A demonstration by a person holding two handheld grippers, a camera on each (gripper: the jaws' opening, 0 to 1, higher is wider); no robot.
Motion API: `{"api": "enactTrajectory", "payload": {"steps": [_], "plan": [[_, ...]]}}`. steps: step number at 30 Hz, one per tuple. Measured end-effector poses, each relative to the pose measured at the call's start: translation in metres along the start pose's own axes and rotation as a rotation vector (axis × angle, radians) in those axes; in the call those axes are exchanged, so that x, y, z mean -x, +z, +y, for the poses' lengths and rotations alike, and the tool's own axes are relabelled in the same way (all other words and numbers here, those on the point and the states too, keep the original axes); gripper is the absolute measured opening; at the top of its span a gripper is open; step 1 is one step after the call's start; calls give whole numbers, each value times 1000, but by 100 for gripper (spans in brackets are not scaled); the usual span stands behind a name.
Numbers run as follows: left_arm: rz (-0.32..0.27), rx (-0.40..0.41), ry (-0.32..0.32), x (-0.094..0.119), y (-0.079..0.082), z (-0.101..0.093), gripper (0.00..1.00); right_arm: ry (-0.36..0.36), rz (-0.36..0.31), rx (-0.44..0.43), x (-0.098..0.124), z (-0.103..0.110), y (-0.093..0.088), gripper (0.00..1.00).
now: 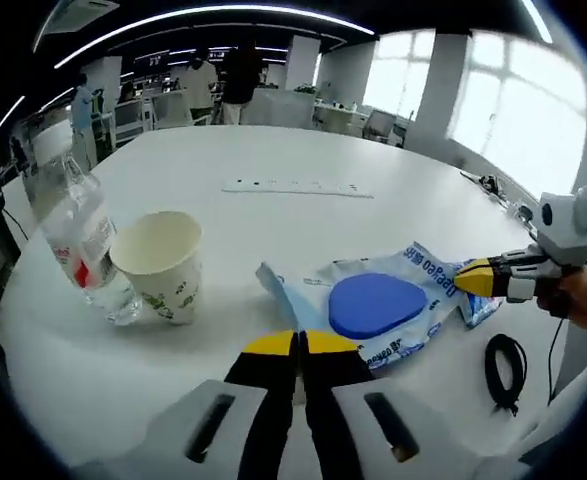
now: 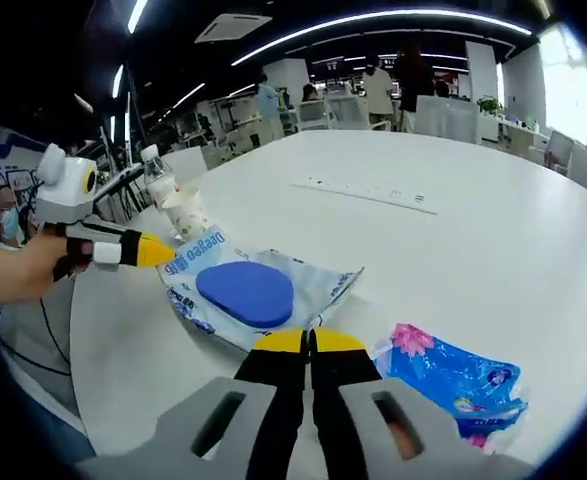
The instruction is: Arrange the tabletop items into an orderly group along one side of the table until the central work area is clear of visible clutter.
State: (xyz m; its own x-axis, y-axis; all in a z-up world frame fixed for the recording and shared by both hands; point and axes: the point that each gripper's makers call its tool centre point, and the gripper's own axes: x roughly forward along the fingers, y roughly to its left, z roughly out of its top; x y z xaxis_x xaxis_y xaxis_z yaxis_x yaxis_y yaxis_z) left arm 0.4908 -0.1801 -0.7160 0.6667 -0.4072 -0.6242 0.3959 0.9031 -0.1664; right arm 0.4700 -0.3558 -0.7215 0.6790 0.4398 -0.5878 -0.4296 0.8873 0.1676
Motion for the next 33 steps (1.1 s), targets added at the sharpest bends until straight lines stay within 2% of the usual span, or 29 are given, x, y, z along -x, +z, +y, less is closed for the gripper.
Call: {"api": "enactTrajectory", "payload": {"steps": [9, 13, 16, 20, 24, 33], "plan": [[80, -48, 9, -14, -20, 7, 0, -4, 70, 50, -12, -3, -15, 0], [67, -1, 18, -15, -21, 13, 0, -8, 80, 23, -12, -6, -19, 0], [72, -21, 23, -17, -21, 15, 0, -10, 99, 18, -13, -8, -25, 0], [77, -42, 24, -19, -23, 16, 0, -13, 93, -20, -12, -10, -28, 0], [67, -50, 34, -22, -26, 18, 0, -16, 99, -2, -12, -10, -30, 0], [56, -19, 36, -25, -30, 19, 0, -19, 104, -7, -13, -11, -33, 0]]}}
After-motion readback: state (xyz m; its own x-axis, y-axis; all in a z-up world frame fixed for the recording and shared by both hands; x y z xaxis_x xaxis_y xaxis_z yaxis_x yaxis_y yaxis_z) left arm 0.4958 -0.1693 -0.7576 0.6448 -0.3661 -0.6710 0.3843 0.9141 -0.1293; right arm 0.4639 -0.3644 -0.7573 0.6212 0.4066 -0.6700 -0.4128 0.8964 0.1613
